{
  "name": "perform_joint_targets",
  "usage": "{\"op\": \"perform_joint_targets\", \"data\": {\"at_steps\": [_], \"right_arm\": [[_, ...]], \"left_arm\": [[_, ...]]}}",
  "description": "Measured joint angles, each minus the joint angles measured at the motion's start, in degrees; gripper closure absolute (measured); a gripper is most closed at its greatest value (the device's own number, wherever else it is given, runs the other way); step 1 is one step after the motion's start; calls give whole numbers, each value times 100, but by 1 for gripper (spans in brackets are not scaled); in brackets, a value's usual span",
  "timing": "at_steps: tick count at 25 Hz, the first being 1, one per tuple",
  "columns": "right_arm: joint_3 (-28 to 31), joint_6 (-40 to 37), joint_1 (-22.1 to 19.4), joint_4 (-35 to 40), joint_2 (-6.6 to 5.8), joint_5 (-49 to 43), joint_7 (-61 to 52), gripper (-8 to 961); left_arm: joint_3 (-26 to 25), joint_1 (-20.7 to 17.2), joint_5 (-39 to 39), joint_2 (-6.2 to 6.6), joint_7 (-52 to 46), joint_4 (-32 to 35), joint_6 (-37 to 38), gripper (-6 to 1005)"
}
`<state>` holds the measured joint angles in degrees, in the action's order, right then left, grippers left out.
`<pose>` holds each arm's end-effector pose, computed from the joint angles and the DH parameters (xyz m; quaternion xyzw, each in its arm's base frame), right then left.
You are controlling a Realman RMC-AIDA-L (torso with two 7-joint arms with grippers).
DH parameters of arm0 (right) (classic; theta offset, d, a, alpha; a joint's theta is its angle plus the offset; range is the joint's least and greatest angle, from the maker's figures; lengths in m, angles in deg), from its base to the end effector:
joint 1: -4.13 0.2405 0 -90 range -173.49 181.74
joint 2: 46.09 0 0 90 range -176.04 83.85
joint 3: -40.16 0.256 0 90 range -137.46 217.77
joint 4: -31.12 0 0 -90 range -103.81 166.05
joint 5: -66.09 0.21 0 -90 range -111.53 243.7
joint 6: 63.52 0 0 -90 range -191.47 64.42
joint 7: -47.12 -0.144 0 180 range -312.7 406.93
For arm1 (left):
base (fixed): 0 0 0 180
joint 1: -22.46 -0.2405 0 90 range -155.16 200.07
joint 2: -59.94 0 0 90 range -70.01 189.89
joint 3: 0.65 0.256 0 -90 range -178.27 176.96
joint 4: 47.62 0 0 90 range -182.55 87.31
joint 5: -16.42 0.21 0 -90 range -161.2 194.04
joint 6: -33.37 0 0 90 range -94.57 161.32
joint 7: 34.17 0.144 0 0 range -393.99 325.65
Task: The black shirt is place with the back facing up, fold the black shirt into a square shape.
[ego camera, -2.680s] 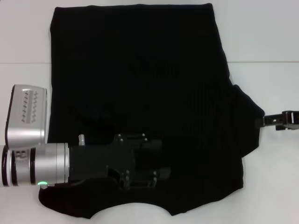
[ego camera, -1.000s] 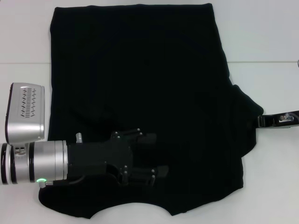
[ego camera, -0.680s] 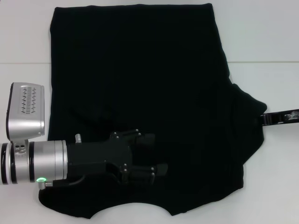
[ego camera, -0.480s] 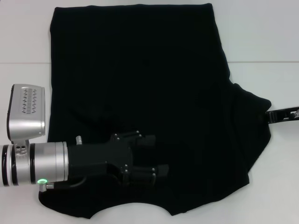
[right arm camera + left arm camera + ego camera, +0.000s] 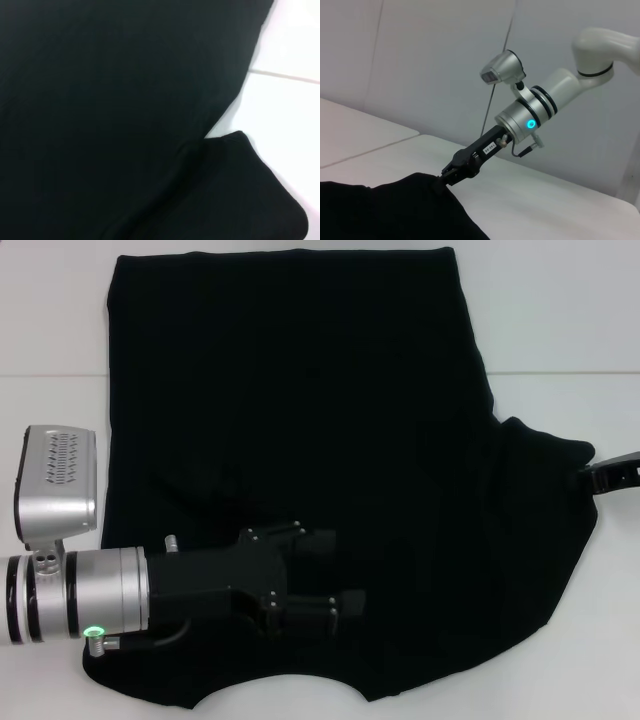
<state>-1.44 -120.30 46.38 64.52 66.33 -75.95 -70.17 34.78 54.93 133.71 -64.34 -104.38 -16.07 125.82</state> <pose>0.3061 0.4244 0.0406 -0.8471 0.4276 0.0029 0.3155 -0.2363 0.3085 -0.0482 -0.9367 -0.1772 -0.2929 0.0734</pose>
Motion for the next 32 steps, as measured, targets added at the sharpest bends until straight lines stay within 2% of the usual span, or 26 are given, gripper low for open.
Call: {"op": "perform_joint_targets", "data": {"at_steps": [8,19,26,32], "right_arm": [[-13,-6,-62,8,-25,-9,1,940],[63,-98,-185,17,7,26,-51,941],[80,-174,-169,146,48,35,-56,941],[57,-428,12,351,137,78,-269,941]], "left_arm": [[-69,-4,-4,7,-2,-9,-22,111],[-48,60,-5,37,-2,-62,-179,112],[-45,63,11,36,-2,-62,-210,112],[-65,38,9,26,-2,-62,-219,111]]}}
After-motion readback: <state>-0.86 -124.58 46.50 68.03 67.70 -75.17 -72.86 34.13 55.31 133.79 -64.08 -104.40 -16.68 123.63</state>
